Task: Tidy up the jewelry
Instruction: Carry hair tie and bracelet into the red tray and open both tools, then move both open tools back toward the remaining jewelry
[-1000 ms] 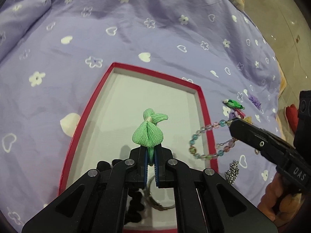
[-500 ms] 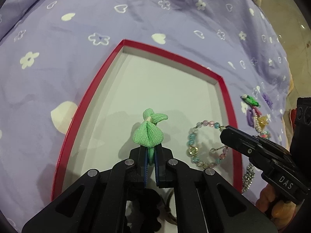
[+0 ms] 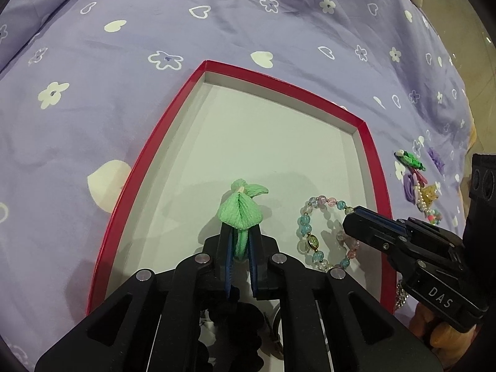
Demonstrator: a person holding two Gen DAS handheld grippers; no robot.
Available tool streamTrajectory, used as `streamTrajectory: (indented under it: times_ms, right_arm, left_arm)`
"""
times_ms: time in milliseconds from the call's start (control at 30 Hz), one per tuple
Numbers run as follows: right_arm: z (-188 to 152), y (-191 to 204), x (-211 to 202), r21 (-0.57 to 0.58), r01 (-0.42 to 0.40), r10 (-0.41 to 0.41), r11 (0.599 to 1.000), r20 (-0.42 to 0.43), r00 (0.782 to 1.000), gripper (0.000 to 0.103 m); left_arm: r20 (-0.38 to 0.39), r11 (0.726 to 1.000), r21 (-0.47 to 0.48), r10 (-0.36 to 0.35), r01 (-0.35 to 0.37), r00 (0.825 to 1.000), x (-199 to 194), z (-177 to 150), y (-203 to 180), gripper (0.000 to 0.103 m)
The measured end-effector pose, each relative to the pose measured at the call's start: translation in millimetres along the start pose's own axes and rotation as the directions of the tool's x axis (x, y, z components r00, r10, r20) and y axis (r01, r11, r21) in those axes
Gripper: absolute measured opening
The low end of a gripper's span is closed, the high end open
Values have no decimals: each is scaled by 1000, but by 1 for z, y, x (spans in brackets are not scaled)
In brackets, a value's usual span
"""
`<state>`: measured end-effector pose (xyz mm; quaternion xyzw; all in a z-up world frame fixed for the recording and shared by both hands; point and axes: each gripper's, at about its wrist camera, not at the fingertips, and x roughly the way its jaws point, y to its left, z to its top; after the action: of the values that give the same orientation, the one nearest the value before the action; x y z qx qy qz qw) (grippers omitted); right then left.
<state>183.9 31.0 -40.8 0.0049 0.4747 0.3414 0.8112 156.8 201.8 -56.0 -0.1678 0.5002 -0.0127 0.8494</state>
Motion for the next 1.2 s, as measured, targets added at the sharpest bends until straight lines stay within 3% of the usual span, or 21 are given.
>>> streamTrajectory:
  times_ms: [267,367,433,533,800,1000,1200]
  right_arm:
    - [0,3,-3,1,2,-2,1000,-5,1000,16]
    - [0,3,-13,11,-16,16,1000,19,1000,23]
    - [0,4,-21,13,-30,29,999,43,999,37]
    - [-1,5,-34,11,-29,28,1000,71,997,38]
    - [-15,-5,-70,41,-30,24,999,130,991,42]
    - [-31,-25,-100,82,-3,-11,997,169,985,48]
    - [-51,-54,-127,146,36,-64,989,192,979,50]
  left_arm:
    - [-1,1000,17,24,-24,1000,-4,-3,-2,22]
    - [6,999,14,35,-35,999,-7,-5,-3,35]
    - [16,999,11,45,-45,999,-11,-6,-4,44]
    - [28,998,0,63,-63,998,-17,-10,-6,59]
    - [65,997,9,73,-74,995,-35,-15,-18,62]
    - [99,996,47,69,-74,993,-50,-18,-41,71]
    - [118,996,81,34,-44,992,-59,-22,-68,72]
